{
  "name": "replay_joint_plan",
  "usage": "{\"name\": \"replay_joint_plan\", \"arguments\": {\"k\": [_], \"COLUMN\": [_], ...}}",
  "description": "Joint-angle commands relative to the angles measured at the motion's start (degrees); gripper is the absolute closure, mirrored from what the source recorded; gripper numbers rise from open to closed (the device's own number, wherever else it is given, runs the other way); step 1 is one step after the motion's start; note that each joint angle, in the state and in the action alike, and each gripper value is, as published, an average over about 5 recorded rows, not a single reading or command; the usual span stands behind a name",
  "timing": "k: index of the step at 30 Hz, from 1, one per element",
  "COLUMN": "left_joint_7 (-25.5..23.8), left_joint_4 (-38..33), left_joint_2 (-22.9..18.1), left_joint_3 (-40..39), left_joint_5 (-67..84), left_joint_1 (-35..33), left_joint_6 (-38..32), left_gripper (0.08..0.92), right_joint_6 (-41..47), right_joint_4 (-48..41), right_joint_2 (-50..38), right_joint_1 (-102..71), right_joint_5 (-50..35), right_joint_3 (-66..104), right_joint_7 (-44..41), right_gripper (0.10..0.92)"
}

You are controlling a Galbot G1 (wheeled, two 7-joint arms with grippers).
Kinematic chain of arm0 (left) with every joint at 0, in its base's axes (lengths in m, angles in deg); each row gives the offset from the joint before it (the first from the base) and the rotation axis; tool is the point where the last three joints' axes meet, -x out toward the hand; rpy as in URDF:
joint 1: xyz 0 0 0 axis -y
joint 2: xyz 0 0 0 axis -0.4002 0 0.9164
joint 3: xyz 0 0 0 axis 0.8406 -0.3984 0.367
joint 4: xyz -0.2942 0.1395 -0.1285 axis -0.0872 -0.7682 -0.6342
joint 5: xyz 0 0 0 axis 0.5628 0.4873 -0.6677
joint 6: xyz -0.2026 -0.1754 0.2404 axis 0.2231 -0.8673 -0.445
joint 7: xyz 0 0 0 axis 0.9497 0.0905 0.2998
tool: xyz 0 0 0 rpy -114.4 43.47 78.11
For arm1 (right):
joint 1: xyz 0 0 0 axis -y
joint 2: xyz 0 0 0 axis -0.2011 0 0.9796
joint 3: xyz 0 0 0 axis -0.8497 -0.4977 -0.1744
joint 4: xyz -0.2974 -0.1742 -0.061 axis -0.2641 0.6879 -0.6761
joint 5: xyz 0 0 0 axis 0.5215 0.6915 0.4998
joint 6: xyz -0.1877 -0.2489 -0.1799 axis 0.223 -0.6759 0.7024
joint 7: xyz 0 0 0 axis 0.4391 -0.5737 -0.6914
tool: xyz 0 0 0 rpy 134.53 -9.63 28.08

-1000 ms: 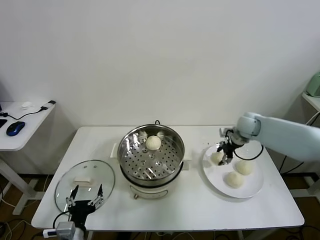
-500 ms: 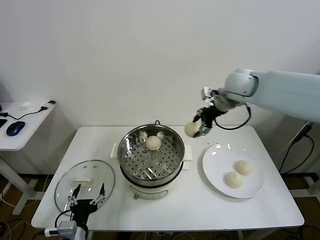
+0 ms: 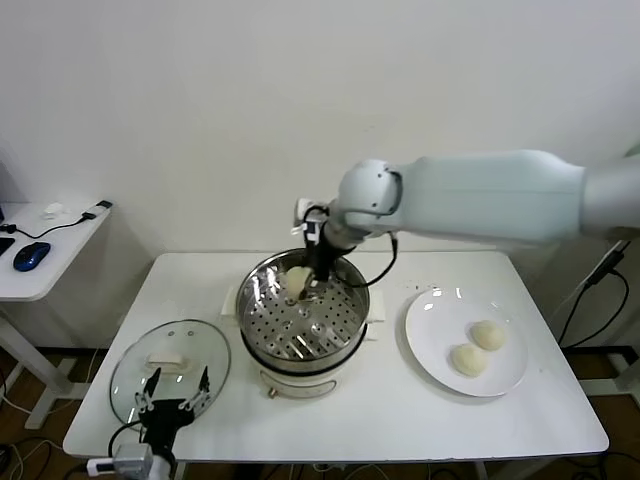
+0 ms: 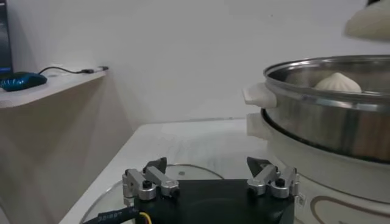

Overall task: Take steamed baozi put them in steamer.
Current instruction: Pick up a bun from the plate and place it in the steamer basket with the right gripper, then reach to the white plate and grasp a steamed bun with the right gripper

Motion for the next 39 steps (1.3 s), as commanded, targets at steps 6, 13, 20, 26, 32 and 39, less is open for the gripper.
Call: {"name": "replay_joint_plan", "arguments": {"k": [6,13,20,26,32,39], "left_joint_7": [0.0,0.0,0.1,0.0,0.0,0.0], "left_joint_4": [0.1,-0.1,-0.1,-0.6,-1.2,-0.9], "left_joint_2": [-0.1,-0.1,0.0,0.0,-0.3,-0.2], "left_joint_3": [-0.2,-0.4,-0.3,-0.1,-0.3,-0.4], "left_joint_5": [-0.1,-0.2,-0.2,-0.1,-0.3,-0.3], "left_joint_1": [-0.2,0.0,-0.1,-0.4,-0.6,-0.3], "left_joint_6": [-0.1,0.0,-0.1,0.0,0.1,0.1], "left_gripper": [0.177,0.177,0.177,0.177,0.177,0.177], "right_joint_6": [3.0,2.7,1.4,-5.2,-14.0,-17.8], "right_joint_4": [-9.8,-13.0,-12.4,-10.0,-6.4,1.0], "right_joint_2": [9.4,10.1,9.5,5.0,-6.9,-24.3], "right_joint_1": [-13.5,-15.4,-14.1,-6.0,4.9,14.1], "right_joint_5": [4.0,4.7,5.2,8.4,11.6,17.3], "right_joint_3": [2.4,3.6,4.3,1.4,-3.9,-11.7], "right_joint_7": [6.3,6.3,2.9,-7.6,-18.7,-25.8], "right_gripper": [0.357,0.355,0.27,0.204,0.202,0.203]}}
